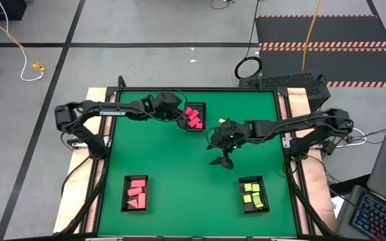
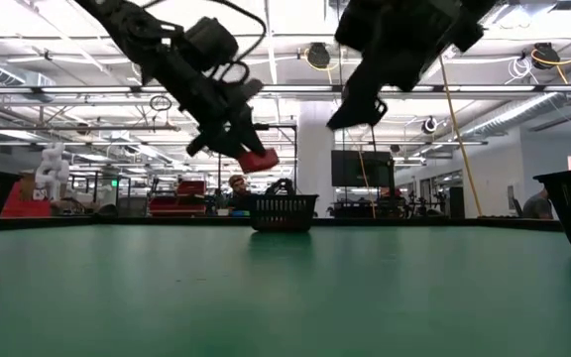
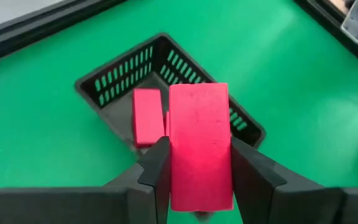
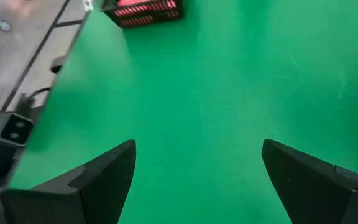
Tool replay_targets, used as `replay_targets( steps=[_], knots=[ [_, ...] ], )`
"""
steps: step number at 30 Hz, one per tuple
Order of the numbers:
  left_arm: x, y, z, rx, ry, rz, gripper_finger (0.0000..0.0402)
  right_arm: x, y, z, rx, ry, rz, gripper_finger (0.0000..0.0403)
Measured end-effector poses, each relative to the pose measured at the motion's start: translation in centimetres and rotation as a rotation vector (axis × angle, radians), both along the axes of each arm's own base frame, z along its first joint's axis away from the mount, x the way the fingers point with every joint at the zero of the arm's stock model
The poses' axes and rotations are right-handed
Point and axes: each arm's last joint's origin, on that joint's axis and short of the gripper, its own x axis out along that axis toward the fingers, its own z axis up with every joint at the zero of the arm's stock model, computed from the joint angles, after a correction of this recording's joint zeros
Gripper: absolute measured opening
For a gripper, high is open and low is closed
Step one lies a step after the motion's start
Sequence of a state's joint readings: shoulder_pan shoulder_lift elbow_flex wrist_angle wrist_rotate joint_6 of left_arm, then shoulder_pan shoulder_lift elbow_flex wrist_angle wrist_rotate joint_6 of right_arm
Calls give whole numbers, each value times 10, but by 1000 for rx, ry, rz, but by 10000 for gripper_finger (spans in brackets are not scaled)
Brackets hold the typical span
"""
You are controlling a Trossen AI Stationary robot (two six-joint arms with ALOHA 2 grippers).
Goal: Sort & place blocks by color
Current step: Put the red block into the top black bin, then return to Home Position
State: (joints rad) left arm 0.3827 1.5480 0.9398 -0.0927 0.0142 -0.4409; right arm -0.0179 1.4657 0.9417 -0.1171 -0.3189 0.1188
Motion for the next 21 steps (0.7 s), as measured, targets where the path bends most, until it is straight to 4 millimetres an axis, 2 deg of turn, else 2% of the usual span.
replay_targets(
  steps=[4,5,10,13,16,21],
  knots=[
    [10,1,-15,-11,6,-35,128,-11,6,16,-4,-27,19,341],
    [12,1,-17,-11,-2,-41,144,-14,7,19,-6,-35,26,341],
    [15,3,-16,1,-35,-36,308,-31,9,22,-19,-63,43,341],
    [16,6,-11,-1,-89,-11,378,-43,7,21,-24,-69,33,341],
    [17,8,-9,-8,-114,-4,380,-54,2,22,-26,-85,13,341],
    [14,4,1,-10,-148,-23,329,-72,-6,23,-47,-113,-80,341]
  ],
)
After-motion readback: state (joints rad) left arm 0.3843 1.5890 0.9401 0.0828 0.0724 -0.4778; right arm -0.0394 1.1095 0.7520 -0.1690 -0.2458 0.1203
